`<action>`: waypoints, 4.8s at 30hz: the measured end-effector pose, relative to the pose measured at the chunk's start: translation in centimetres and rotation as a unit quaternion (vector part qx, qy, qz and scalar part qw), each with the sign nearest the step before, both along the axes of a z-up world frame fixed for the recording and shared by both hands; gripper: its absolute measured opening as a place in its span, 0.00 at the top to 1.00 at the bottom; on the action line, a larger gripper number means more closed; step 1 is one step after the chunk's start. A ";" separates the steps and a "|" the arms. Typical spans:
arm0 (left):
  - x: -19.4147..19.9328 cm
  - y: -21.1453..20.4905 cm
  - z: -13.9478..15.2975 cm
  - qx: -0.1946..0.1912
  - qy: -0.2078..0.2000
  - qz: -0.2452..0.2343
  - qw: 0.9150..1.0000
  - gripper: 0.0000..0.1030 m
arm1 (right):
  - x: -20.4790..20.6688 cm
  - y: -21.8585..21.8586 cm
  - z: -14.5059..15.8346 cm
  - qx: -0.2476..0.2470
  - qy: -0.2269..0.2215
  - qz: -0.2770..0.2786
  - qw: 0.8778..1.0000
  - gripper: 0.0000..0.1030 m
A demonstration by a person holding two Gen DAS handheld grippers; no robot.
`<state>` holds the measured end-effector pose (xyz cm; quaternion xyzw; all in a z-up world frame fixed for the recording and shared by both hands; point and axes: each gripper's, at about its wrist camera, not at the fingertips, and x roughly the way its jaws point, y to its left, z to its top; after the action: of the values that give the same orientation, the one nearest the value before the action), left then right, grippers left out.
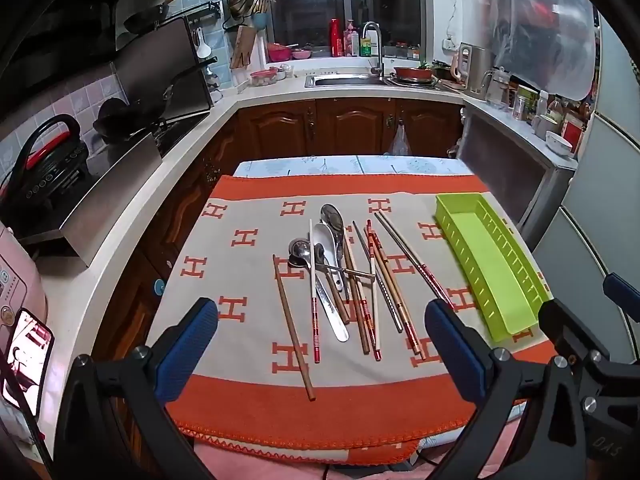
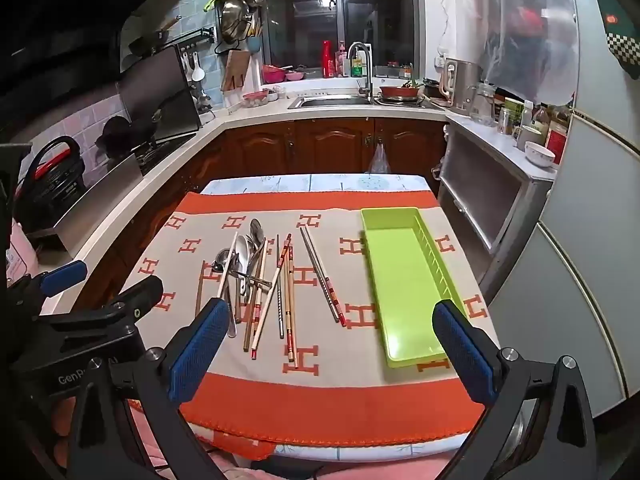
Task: Organize utensils
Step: 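Move both grippers toward the pile of chopsticks and spoons, then grasp a plain wooden chopstick with the left gripper while the right grasps a red-banded white chopstick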
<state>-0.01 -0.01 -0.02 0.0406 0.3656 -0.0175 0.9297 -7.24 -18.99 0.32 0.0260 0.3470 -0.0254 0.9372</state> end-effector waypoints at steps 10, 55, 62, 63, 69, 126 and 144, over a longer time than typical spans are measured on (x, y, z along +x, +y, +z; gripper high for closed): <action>0.6 -0.3 -0.7 -0.006 0.019 -0.001 1.000 0.01 | 1.1 0.3 -0.5 -0.005 0.009 0.006 1.000 0.00; 5.6 1.4 -0.6 -0.036 0.006 -0.013 0.999 0.01 | 10.0 2.2 -1.1 -0.041 0.024 0.042 0.998 0.19; 5.9 1.4 -0.8 -0.039 0.021 -0.018 0.999 0.01 | 10.3 2.2 -1.2 -0.039 0.022 0.044 0.998 0.19; 5.9 1.4 -0.9 -0.037 0.022 -0.021 0.999 0.01 | 10.5 2.2 -1.1 -0.039 0.022 0.044 0.998 0.19; 6.0 1.4 -0.7 -0.025 0.021 -0.030 0.999 0.01 | 11.3 2.1 -1.2 -0.030 0.027 0.050 0.998 0.21; 16.1 8.8 -19.0 -0.060 0.258 0.031 0.964 0.43 | 29.3 14.3 -18.3 0.041 0.264 0.183 0.946 0.42; 16.6 9.0 -19.0 -0.025 0.259 0.049 0.964 0.52 | 30.1 14.4 -19.9 0.055 0.293 0.176 0.938 0.50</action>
<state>16.64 9.02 -18.98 -0.0065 0.5950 0.0086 0.8037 22.88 -4.60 -19.56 0.0075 0.6062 0.1531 0.7804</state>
